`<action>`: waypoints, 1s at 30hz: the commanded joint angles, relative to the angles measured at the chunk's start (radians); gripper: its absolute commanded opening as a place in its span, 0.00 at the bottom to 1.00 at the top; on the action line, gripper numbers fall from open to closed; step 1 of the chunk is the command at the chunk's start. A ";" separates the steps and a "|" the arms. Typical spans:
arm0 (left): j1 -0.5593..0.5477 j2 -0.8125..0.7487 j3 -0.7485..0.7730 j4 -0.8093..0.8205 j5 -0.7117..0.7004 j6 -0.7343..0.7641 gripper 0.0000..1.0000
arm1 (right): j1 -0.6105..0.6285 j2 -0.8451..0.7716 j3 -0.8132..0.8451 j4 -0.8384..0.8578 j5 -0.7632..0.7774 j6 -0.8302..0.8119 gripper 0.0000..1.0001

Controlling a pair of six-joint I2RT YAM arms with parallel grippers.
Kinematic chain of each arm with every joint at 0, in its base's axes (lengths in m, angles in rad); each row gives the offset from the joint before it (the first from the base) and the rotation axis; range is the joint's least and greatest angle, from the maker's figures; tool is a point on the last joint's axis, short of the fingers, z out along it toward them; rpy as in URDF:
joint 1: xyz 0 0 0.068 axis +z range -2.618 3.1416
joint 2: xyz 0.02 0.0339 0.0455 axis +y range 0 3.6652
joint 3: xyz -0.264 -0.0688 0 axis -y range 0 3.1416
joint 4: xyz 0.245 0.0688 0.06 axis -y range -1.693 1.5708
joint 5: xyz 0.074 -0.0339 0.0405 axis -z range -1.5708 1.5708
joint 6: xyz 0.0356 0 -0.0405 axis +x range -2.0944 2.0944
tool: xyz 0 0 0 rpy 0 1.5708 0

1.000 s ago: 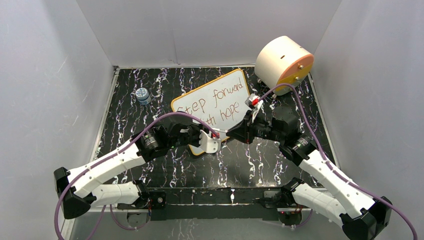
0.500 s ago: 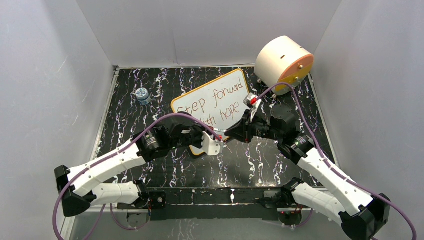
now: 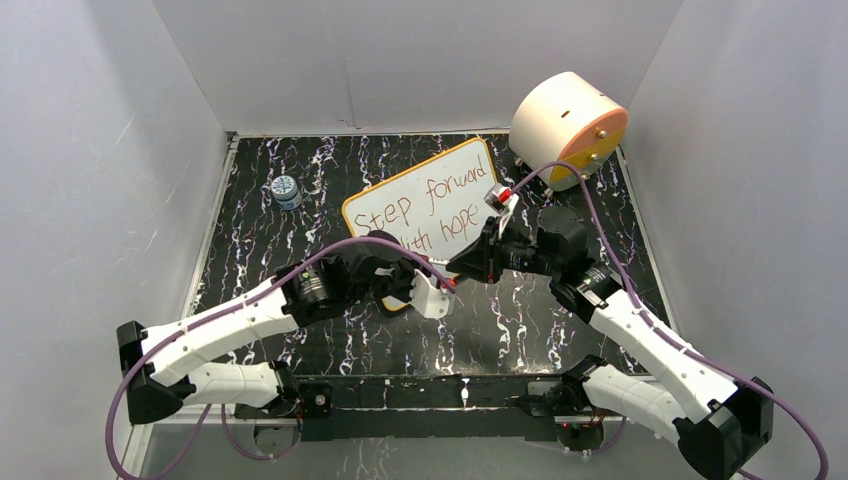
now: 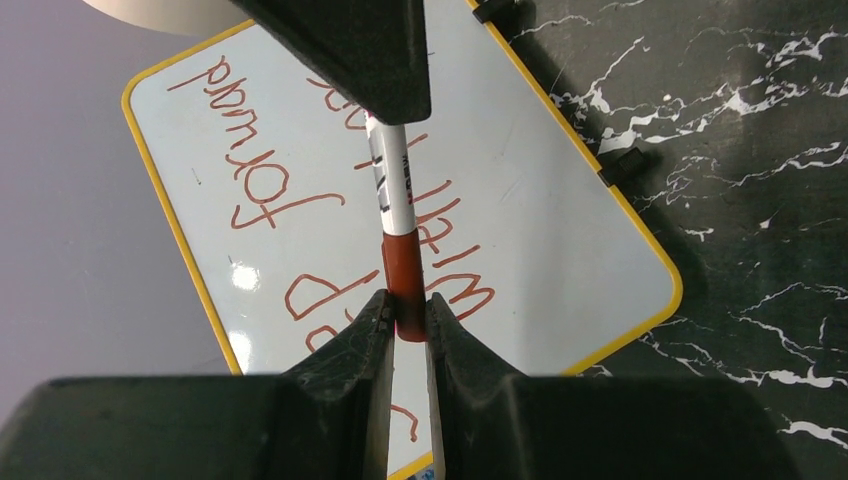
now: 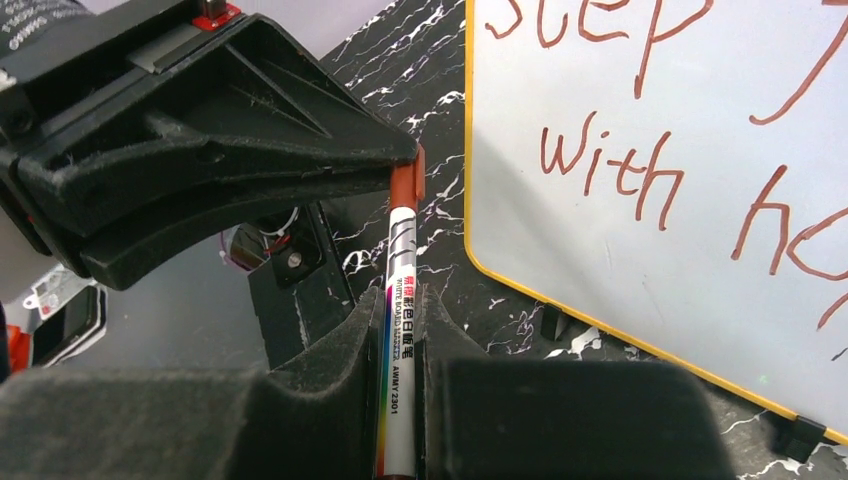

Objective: Write a sentence on the whiteboard
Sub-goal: Close the whiteboard marker at the center of the board, then place the whiteboard marker at the center of the board.

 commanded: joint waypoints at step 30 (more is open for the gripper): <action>0.043 -0.098 -0.121 0.486 -0.382 -0.411 0.58 | -0.004 -0.183 -0.156 -0.063 0.856 0.006 0.00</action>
